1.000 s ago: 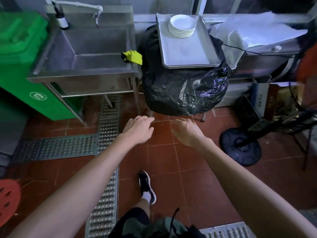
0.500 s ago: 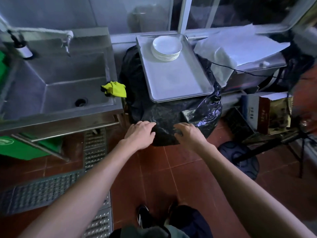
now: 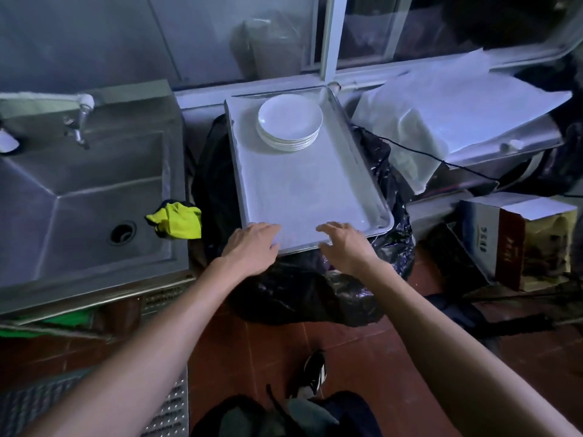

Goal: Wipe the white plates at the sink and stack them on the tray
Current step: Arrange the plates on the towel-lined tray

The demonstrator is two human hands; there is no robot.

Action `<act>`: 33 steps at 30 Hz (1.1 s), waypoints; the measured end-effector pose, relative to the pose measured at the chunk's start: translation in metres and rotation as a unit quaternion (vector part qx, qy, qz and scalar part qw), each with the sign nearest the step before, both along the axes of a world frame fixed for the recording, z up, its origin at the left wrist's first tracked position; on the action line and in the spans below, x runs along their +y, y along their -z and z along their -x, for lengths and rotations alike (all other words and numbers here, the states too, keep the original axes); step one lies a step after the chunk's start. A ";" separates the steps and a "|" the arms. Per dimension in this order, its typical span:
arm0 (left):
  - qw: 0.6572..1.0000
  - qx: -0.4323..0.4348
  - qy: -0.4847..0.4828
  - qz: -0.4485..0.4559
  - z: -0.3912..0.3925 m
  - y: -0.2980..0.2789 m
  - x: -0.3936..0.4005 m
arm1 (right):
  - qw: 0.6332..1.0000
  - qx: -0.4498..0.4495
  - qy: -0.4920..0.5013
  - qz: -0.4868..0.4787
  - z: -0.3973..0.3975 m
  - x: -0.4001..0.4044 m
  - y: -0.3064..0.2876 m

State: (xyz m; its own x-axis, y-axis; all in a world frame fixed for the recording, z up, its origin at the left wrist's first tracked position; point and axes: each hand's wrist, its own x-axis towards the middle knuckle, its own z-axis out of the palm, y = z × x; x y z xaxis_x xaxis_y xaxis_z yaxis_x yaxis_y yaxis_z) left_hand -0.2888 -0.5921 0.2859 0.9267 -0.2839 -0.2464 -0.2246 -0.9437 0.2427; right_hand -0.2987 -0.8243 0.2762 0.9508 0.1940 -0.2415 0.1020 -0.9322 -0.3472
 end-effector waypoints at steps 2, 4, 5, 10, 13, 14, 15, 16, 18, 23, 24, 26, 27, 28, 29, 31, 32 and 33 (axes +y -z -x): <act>0.999 -0.008 -0.022 0.030 -0.023 0.002 -0.004 | 1.000 0.000 -0.003 -0.004 -0.028 -0.008 0.001; 0.997 -0.003 -0.045 0.060 -0.043 0.004 -0.005 | 1.000 0.006 -0.005 -0.009 -0.053 -0.012 0.001; 0.996 0.000 -0.055 0.071 -0.053 0.006 -0.004 | 1.000 0.007 -0.007 -0.012 -0.065 -0.013 0.002; 0.992 -0.006 -0.080 0.099 -0.117 0.015 0.002 | 0.999 -0.004 -0.007 -0.031 -0.131 -0.007 0.009; 0.989 -0.006 -0.085 0.123 -0.158 0.019 0.006 | 0.999 -0.018 -0.003 -0.037 -0.171 0.001 0.010; 0.986 -0.005 -0.089 0.138 -0.172 0.020 0.007 | 0.999 -0.025 0.001 -0.039 -0.185 0.003 0.010; 0.984 -0.004 -0.094 0.154 -0.185 0.021 0.010 | 0.999 -0.030 0.009 -0.043 -0.198 0.005 0.009; 0.980 -0.005 -0.100 0.170 -0.198 0.023 0.012 | 0.998 -0.034 0.017 -0.049 -0.211 0.008 0.009; 0.973 -0.004 -0.116 0.197 -0.223 0.026 0.017 | 0.997 -0.039 0.038 -0.061 -0.238 0.011 0.007; 0.946 0.001 -0.175 0.275 -0.285 0.029 0.021 | 0.988 -0.062 0.098 -0.100 -0.292 0.014 0.004; 0.938 0.004 -0.188 0.291 -0.295 0.029 0.020 | 0.987 -0.062 0.107 -0.106 -0.301 0.015 0.004; 0.923 0.005 -0.216 0.319 -0.314 0.031 0.018 | 0.983 -0.059 0.121 -0.121 -0.320 0.013 0.006; 0.915 0.001 -0.228 0.332 -0.323 0.032 0.016 | 0.982 -0.058 0.126 -0.129 -0.329 0.012 0.008; 0.908 -0.005 -0.239 0.343 -0.332 0.034 0.014 | 0.980 -0.057 0.132 -0.136 -0.340 0.011 0.011; 0.903 -0.011 -0.249 0.351 -0.340 0.037 0.011 | 0.978 -0.055 0.138 -0.144 -0.350 0.009 0.014; 0.894 -0.019 -0.275 0.354 -0.356 0.042 0.005 | 0.974 -0.052 0.145 -0.164 -0.370 0.007 0.019; 0.890 -0.022 -0.289 0.352 -0.363 0.044 0.002 | 0.973 -0.051 0.146 -0.174 -0.380 0.005 0.023; 0.887 -0.024 -0.303 0.348 -0.370 0.047 -0.001 | 0.971 -0.050 0.146 -0.183 -0.389 0.005 0.027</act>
State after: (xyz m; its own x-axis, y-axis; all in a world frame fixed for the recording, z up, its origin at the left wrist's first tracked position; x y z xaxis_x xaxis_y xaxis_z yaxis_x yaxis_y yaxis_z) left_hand 0.0816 -0.5930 0.2392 0.9657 0.2020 -0.1629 0.2466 -0.5193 0.8182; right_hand 0.0904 -0.8198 0.2496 0.9934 -0.0325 -0.1100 -0.0977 -0.7423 -0.6629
